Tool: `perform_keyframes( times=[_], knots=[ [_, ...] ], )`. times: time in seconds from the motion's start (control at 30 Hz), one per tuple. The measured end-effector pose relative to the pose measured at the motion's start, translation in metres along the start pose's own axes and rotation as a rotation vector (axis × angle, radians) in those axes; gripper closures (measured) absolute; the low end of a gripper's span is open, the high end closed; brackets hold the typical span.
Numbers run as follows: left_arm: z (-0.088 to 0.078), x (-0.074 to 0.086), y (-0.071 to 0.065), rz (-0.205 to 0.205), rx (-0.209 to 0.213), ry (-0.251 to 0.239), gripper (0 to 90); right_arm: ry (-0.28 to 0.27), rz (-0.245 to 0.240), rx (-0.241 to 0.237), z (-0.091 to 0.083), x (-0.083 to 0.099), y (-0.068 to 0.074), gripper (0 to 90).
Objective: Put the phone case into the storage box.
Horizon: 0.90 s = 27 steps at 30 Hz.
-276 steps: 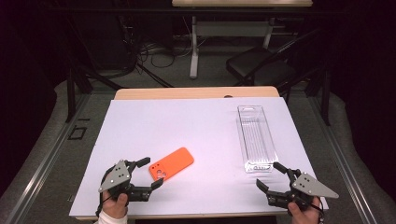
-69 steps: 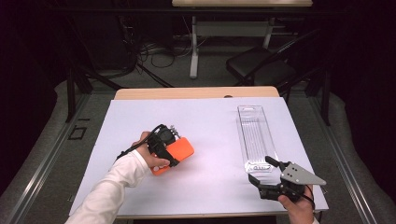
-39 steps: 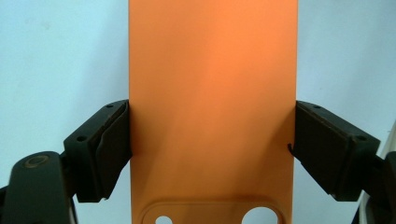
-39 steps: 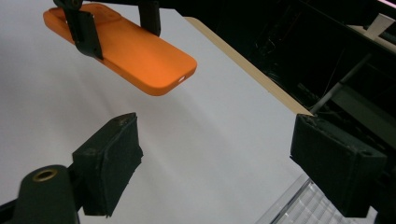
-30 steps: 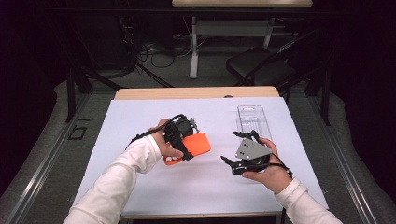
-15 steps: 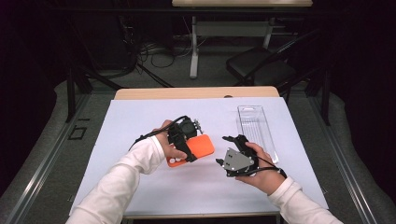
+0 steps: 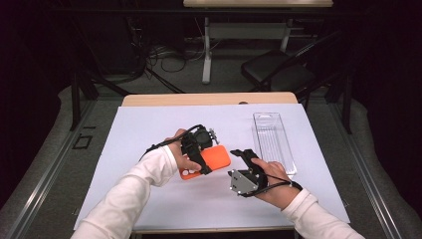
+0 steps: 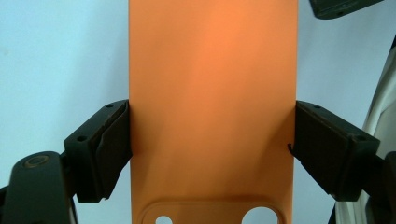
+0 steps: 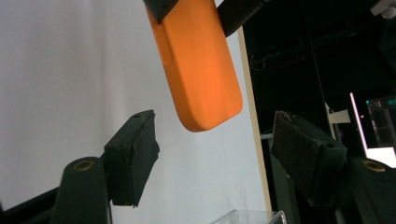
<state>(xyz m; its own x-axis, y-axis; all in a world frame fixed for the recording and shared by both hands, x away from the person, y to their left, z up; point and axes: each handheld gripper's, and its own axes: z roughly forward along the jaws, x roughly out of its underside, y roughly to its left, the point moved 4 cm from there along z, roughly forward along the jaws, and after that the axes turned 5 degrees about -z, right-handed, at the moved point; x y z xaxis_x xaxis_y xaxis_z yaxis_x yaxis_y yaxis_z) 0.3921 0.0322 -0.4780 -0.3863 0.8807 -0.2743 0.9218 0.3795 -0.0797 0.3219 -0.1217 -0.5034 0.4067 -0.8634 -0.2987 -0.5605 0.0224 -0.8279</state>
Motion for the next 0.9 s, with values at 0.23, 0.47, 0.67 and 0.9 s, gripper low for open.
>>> perform_keyframes(
  times=[0.23, 0.47, 0.67, 0.9],
  knots=[
    [-0.001, -0.001, -0.001, 0.005, 0.005, 0.005, 16.0, 0.005, -0.069, 0.014, 0.002, -0.002, 0.005, 33.1],
    [-0.001, -0.003, -0.003, 0.003, 0.013, 0.001, 16.0, 0.009, -0.092, 0.017, 0.005, -0.002, 0.006, 34.1],
    [-0.002, -0.005, -0.004, 0.000, 0.015, -0.008, 16.0, 0.015, -0.101, 0.025, 0.006, -0.002, 0.006, 35.5],
    [-0.002, -0.007, -0.008, 0.013, 0.023, 0.007, 16.0, -0.005, -0.128, 0.023, 0.011, -0.004, 0.010, 35.6]
  ],
)
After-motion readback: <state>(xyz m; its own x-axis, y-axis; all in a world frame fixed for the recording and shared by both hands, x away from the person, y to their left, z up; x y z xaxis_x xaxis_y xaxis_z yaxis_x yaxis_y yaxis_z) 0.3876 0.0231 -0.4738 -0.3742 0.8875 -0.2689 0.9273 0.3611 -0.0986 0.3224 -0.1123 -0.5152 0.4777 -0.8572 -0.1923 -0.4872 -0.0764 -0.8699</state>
